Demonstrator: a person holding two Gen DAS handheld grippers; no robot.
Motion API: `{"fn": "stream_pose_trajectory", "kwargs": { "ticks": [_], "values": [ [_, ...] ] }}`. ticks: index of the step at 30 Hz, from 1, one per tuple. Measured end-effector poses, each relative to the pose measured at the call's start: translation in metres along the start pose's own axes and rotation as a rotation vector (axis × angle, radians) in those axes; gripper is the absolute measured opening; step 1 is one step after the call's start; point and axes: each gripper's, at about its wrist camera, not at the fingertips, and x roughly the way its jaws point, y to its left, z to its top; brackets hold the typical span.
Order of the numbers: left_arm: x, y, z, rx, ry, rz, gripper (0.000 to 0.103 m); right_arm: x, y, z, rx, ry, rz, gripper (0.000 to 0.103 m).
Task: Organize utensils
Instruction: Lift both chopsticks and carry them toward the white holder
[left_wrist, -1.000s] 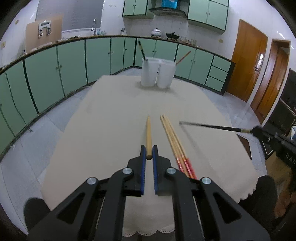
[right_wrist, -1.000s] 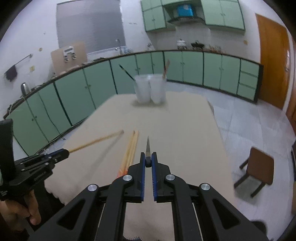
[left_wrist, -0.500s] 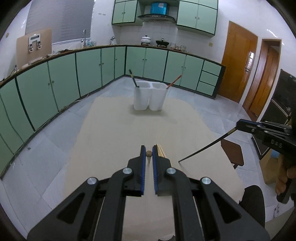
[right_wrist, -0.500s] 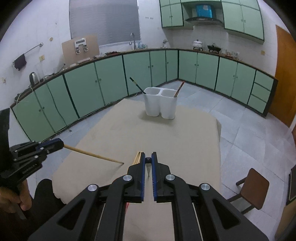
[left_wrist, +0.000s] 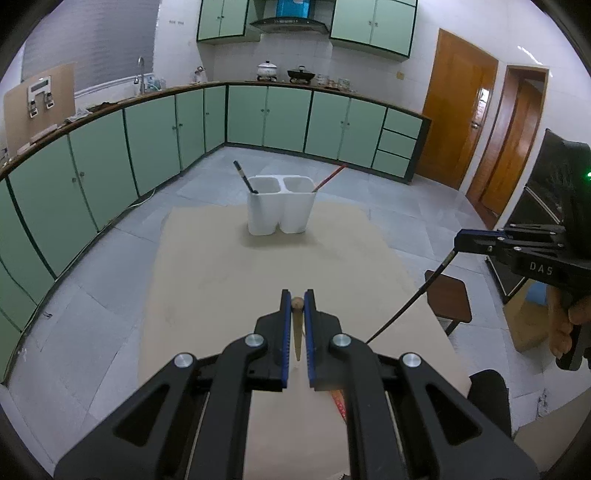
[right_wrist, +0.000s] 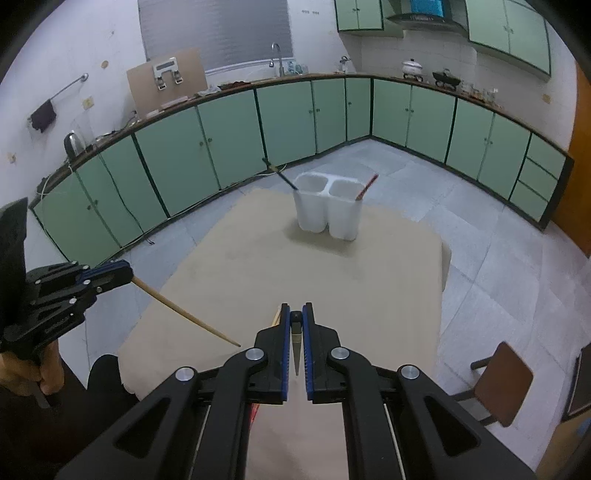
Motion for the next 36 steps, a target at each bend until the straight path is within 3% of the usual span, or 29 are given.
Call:
{"fn": "stream_pose_trajectory", "kwargs": {
  "ticks": [6, 12, 24, 36],
  "values": [
    [-0.009, 0.001, 0.031, 0.007, 0.004, -0.028, 0.006, -0.016, -0.001, 0.026, -0.002, -0.026, 0.001, 0.006],
    [-0.024, 0.000, 0.072, 0.028, -0.042, -0.014, 0.006, -0.025, -0.003, 0.056, -0.005, -0.043, 0.002, 0.006],
    [-0.012, 0.013, 0.155, 0.019, -0.081, 0.023, 0.006, -0.044, -0.020, 0.147, 0.004, -0.093, -0.015, 0.006],
    [0.034, 0.026, 0.247, 0.007, -0.157, 0.071, 0.006, 0.001, -0.045, 0.226, 0.032, -0.161, -0.087, 0.006]
  ]
}}
